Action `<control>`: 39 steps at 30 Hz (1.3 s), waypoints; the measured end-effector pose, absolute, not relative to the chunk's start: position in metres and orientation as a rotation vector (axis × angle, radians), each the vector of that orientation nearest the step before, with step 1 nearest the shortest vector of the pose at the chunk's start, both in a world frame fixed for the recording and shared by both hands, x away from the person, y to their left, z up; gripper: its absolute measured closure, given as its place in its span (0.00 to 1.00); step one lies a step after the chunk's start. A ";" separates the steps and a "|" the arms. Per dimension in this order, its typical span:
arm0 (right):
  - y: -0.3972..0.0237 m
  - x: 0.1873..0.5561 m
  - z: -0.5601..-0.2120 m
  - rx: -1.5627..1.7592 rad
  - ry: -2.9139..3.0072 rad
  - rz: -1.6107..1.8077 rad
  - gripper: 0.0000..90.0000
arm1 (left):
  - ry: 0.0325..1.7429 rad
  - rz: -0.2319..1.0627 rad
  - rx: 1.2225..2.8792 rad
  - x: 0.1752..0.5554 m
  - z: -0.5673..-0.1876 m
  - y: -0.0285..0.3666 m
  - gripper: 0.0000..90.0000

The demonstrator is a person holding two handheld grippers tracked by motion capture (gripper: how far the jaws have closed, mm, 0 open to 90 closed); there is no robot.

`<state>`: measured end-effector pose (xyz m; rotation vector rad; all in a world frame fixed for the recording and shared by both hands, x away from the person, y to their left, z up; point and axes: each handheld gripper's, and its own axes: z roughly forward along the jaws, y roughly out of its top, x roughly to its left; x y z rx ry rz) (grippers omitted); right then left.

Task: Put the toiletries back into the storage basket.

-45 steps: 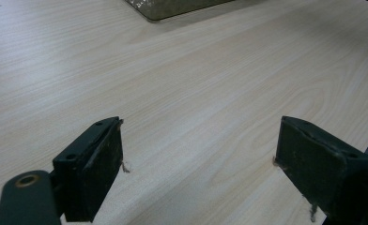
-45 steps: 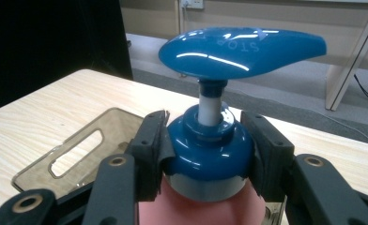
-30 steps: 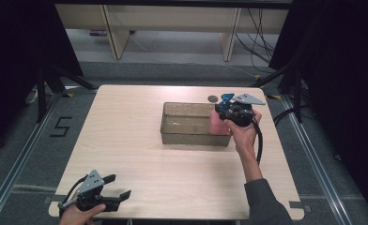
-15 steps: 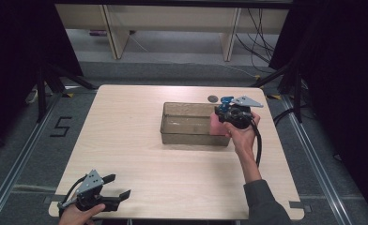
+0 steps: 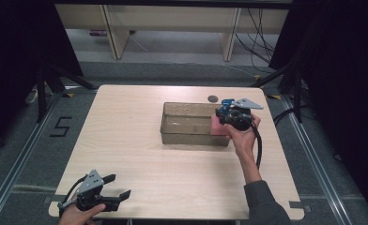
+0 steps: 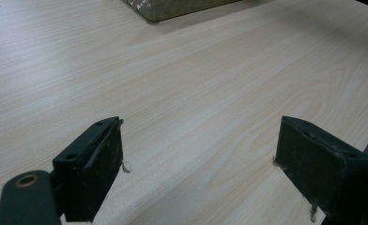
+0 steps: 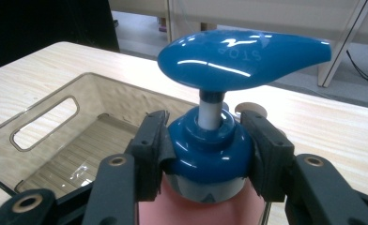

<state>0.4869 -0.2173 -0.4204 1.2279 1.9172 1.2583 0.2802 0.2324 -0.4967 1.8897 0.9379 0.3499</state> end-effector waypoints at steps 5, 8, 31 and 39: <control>-0.220 0.488 -0.424 1.219 1.933 1.231 0.59 | 0.942 0.346 1.871 0.280 -0.497 0.232 0.16; -0.219 0.487 -0.426 1.243 1.929 1.247 0.59 | 0.951 0.352 1.881 0.280 -0.496 0.232 0.16; -0.216 0.482 -0.435 1.232 1.962 1.205 0.59 | 0.939 0.352 1.875 0.279 -0.496 0.232 0.16; -0.215 0.477 -0.430 1.302 1.936 1.267 0.34 | 0.938 0.362 1.892 0.279 -0.496 0.233 0.16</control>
